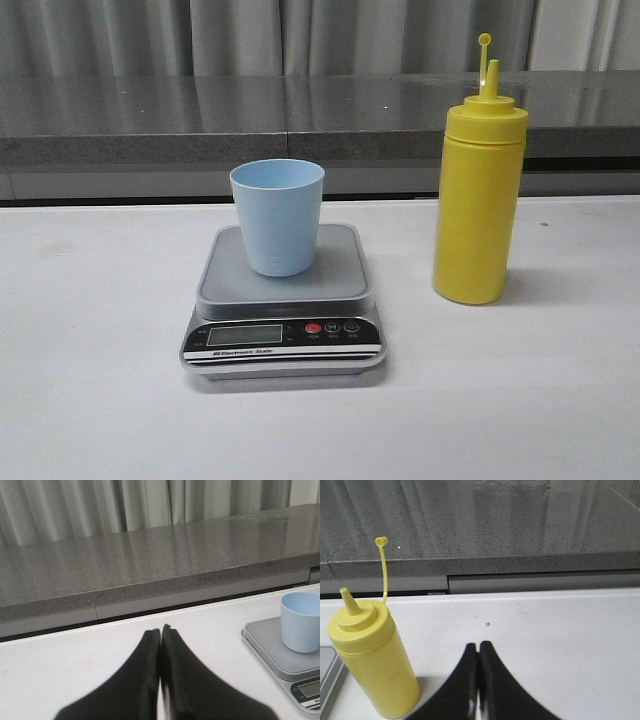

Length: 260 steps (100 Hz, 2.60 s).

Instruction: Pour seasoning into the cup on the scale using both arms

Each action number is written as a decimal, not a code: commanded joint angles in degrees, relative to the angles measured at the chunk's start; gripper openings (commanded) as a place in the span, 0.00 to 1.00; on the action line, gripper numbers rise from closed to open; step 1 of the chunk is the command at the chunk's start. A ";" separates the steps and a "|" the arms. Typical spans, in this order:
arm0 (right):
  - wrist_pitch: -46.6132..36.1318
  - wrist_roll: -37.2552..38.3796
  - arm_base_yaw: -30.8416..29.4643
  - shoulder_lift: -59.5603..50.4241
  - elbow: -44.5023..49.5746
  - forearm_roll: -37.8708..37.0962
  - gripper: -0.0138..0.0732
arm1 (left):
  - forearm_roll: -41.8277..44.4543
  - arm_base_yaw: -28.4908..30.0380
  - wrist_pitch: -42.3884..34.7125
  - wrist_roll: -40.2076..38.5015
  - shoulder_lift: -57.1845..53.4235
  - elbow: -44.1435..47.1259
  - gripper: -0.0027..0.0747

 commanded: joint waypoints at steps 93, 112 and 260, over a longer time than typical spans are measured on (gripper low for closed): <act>-42.44 -0.02 11.58 26.14 10.32 -6.90 0.90 | 0.71 0.21 -4.59 -0.52 0.82 -1.56 0.01; -50.83 -0.02 12.01 36.56 8.85 -8.42 0.90 | 0.71 0.21 -4.59 -0.52 0.82 -1.56 0.01; -61.41 -0.02 12.01 56.93 -6.64 -12.61 0.65 | 0.71 0.21 -4.59 -0.52 0.82 -1.56 0.01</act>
